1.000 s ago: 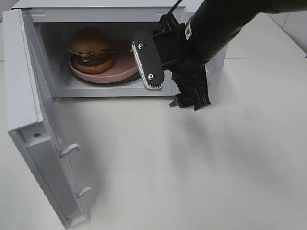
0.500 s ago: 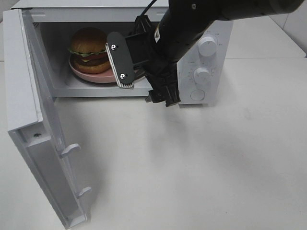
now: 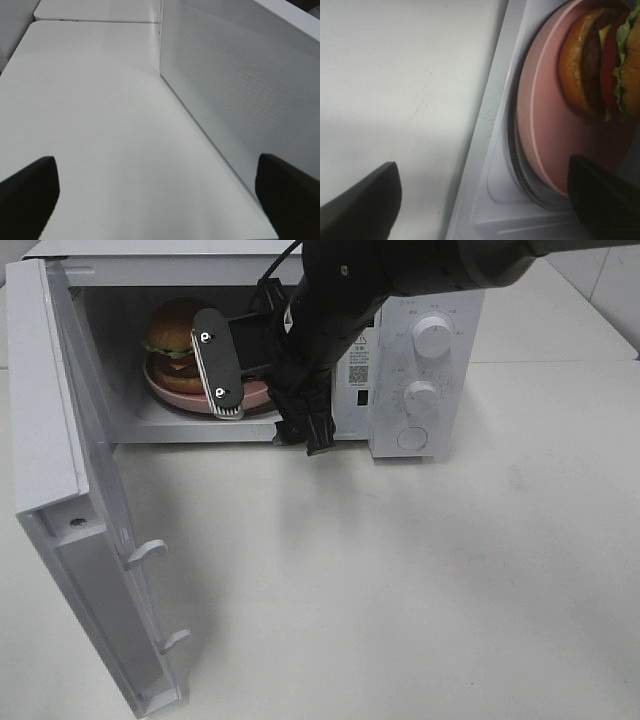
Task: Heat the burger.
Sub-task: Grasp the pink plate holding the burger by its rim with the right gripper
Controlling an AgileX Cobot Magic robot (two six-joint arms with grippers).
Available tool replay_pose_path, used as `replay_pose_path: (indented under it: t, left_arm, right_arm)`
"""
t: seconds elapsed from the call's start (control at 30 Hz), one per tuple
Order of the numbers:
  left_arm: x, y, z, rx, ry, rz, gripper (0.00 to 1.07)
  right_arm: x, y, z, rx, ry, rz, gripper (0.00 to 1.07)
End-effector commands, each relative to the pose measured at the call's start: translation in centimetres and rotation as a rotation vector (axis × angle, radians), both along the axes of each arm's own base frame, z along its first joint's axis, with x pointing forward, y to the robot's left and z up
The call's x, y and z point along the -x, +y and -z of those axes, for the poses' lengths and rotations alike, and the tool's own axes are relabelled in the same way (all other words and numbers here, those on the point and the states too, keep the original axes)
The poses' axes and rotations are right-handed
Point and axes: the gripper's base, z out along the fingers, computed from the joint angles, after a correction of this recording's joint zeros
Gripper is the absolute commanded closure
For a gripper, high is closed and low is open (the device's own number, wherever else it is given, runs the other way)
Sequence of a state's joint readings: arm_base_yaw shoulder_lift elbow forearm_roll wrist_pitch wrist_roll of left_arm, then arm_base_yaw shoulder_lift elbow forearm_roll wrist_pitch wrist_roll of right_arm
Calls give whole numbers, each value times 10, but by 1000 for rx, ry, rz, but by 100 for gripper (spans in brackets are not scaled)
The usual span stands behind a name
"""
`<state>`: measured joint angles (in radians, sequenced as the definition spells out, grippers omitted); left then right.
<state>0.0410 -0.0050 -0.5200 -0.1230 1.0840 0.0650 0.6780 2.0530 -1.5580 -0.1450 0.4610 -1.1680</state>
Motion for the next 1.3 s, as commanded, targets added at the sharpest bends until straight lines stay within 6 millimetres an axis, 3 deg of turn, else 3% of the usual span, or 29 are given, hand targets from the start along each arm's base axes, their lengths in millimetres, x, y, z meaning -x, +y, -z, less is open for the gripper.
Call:
replay_pose_path:
  t: [0.03,0.8,1.3]
  left_arm:
    - [2,-1,-1,12,-28,1,7]
    - [2,-1,-1,12,-28,1,7]
    - [2,-1,-1,12,-28,1,7]
  right_arm:
    - [-9,9,4,-30,1,29,21]
    - [-46,39,42,-53,8,63,26]
    - [-67,52,50,-98,-18,96,27]
